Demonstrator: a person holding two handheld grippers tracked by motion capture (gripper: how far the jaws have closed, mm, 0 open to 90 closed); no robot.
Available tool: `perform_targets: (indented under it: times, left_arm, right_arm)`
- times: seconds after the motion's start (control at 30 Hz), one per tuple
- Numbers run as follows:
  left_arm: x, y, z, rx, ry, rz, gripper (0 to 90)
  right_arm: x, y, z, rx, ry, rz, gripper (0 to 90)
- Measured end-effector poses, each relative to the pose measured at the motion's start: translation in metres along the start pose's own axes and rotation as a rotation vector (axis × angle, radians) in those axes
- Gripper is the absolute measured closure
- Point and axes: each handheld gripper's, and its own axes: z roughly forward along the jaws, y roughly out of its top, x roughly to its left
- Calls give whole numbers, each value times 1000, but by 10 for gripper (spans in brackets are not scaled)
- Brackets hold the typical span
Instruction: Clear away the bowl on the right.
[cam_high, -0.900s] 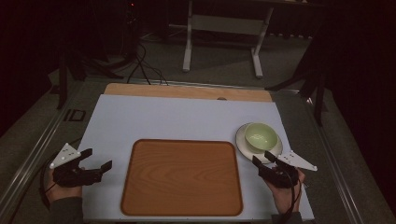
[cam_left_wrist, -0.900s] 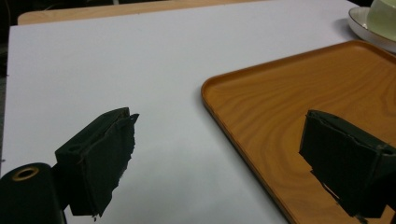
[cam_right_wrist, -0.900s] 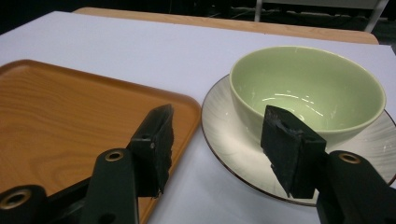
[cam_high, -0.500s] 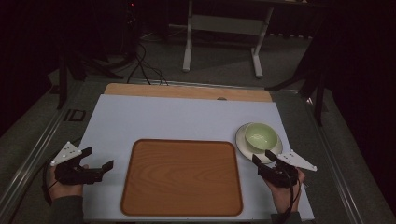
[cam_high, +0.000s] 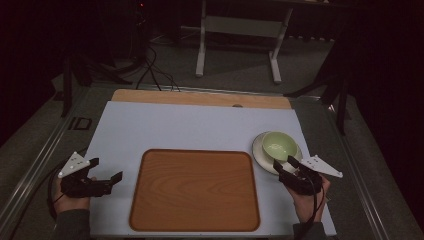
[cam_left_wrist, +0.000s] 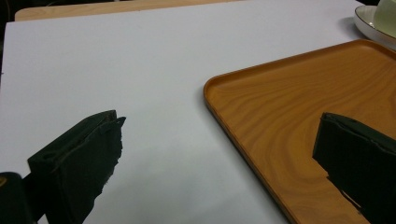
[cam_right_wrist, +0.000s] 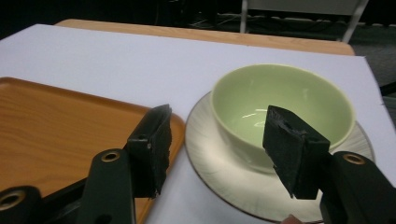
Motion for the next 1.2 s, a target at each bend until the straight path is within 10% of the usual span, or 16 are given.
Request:
perform_targets:
  times: [1.2]
  left_arm:
    - [1, -2, 1, 3, -1, -32, 16]
  right_arm:
    - [-40, 23, 33, 20, -119, 36, 306]
